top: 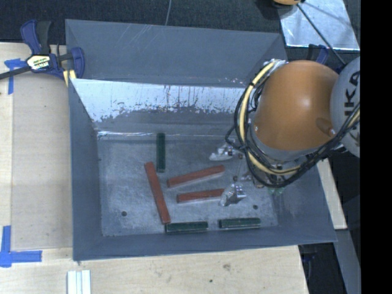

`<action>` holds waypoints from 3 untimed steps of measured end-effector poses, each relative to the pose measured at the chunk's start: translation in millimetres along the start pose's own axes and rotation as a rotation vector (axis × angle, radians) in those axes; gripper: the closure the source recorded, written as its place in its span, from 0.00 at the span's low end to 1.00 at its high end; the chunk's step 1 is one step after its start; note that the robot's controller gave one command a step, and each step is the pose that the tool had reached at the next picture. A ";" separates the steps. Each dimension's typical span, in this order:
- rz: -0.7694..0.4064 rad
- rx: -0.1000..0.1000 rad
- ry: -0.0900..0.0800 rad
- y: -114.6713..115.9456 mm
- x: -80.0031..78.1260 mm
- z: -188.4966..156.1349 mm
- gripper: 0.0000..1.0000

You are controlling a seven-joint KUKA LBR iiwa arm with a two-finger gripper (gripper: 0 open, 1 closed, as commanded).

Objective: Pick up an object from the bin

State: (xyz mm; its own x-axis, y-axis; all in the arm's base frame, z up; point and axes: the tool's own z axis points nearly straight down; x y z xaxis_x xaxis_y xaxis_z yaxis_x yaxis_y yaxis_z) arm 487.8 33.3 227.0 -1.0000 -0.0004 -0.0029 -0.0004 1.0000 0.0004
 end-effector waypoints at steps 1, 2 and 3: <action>0.001 0.000 0.000 -0.1 0.0 0.0 0.00; -0.134 0.001 -0.010 11.4 -58.9 44.5 0.00; -0.143 0.000 -0.001 21.5 -73.4 66.8 0.00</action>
Offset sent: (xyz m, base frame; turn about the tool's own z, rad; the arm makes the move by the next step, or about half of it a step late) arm 0.0772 0.0153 -0.0670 -0.1810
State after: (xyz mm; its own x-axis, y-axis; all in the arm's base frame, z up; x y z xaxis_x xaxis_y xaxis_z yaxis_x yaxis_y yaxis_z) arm 561.4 54.9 160.4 -0.9897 -0.1434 -0.0035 -0.1434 0.9897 0.0000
